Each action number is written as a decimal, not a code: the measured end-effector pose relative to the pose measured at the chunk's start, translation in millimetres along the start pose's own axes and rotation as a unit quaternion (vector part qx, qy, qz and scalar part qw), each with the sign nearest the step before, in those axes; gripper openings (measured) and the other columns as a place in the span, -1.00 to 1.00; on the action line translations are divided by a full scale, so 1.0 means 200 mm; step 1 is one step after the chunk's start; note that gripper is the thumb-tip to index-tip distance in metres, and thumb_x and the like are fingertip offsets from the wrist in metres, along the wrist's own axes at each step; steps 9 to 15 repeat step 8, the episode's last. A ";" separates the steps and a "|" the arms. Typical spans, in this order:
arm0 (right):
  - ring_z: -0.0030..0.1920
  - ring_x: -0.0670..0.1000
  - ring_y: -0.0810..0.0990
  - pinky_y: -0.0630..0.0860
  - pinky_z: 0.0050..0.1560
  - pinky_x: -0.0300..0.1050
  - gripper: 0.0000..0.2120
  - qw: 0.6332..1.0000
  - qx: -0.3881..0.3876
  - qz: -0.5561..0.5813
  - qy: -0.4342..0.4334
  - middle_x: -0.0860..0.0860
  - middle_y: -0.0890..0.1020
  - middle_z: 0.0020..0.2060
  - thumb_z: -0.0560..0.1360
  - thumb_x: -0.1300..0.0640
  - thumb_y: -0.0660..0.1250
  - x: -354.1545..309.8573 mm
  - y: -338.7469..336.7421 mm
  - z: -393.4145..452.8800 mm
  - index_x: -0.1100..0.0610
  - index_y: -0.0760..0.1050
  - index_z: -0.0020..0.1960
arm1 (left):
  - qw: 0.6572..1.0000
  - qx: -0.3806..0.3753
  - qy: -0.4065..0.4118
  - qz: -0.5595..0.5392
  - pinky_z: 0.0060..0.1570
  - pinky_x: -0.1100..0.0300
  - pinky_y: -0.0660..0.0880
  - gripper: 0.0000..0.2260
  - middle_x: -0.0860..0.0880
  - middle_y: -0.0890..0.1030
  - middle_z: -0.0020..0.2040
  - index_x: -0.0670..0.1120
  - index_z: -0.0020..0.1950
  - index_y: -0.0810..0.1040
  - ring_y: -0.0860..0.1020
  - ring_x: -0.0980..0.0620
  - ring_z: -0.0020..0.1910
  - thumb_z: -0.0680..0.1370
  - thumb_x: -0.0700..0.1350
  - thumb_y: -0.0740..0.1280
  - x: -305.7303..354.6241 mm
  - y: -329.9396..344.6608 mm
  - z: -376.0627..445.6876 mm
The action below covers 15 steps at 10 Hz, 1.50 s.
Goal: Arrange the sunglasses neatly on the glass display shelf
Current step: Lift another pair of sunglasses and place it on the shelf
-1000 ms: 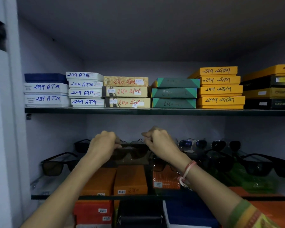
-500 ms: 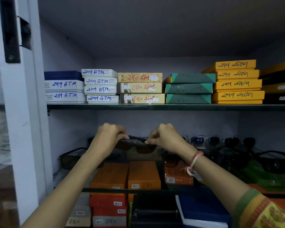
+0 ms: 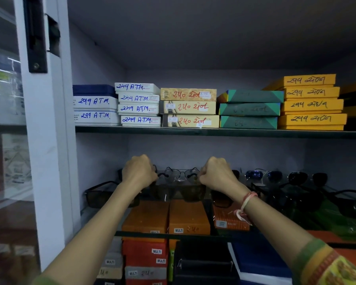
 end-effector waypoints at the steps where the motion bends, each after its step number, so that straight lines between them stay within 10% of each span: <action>1: -0.16 0.17 0.67 0.62 -0.21 -0.03 -0.87 1.000 -0.009 -0.023 0.009 0.15 0.68 -0.26 0.42 0.25 0.40 0.00 0.04 -0.01 0.30 0.62 -0.25 | 1.000 -0.025 -0.006 0.005 -0.06 0.01 0.66 -0.81 -0.19 0.72 -0.06 -0.24 -0.02 0.70 0.69 -0.15 -0.06 0.51 -0.13 0.41 -0.01 0.04 0.03; 2: -0.31 0.14 0.56 0.36 -0.42 -0.16 -0.67 0.999 -0.004 -0.046 0.015 0.05 0.44 -0.48 0.42 0.27 0.38 0.00 0.08 -0.01 0.18 0.33 -0.46 | 0.999 -0.032 -0.005 0.013 -0.05 0.02 0.65 -0.82 -0.19 0.72 -0.03 -0.24 -0.02 0.70 0.69 -0.16 -0.03 0.52 -0.15 0.39 -0.02 0.08 0.05; 4: -0.32 0.09 0.45 0.39 -0.32 -0.17 -0.82 0.998 0.005 -0.056 0.018 -0.01 0.38 -0.48 0.46 0.24 0.35 0.00 0.11 -0.03 0.22 0.49 -0.31 | 0.999 -0.011 -0.028 0.039 -0.16 0.09 0.62 -0.82 -0.15 0.71 -0.02 -0.20 0.02 0.69 0.67 -0.13 -0.06 0.48 -0.15 0.41 -0.05 0.13 0.05; 6: -0.13 0.10 0.68 0.67 -0.04 0.01 -0.73 1.000 -0.005 -0.019 0.010 0.09 0.74 0.02 0.52 -0.01 0.35 -0.01 0.00 -0.08 0.04 0.70 0.14 | 0.999 0.028 -0.022 0.035 -0.22 0.12 0.54 -0.64 -0.13 0.70 0.02 -0.14 0.10 0.67 0.66 -0.13 -0.03 0.52 0.12 0.38 -0.03 0.08 -0.02; 8: -0.20 -0.13 0.68 0.62 -0.15 -0.22 -0.83 0.994 0.073 0.081 -0.012 -0.08 0.76 -0.14 0.49 0.01 0.40 0.04 -0.41 -0.33 0.00 0.74 0.00 | 0.959 0.197 0.172 -0.107 -0.26 0.16 0.60 -0.71 0.01 0.72 -0.24 -0.05 -0.09 0.75 0.64 0.04 -0.28 0.56 0.10 0.33 0.22 -0.20 -0.40; 15: -0.20 -0.13 0.68 0.62 -0.15 -0.22 -0.83 0.994 0.073 0.081 -0.012 -0.08 0.76 -0.14 0.49 0.01 0.40 0.04 -0.41 -0.33 0.00 0.74 0.00 | 0.959 0.197 0.172 -0.107 -0.26 0.16 0.60 -0.71 0.01 0.72 -0.24 -0.05 -0.09 0.75 0.64 0.04 -0.28 0.56 0.10 0.33 0.22 -0.20 -0.40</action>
Point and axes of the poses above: each hand's wrist, its own z-axis towards the middle knuckle, its own y-axis out of the palm, x = y × z, the point moved 9 cm from there along z, towards the middle knuckle
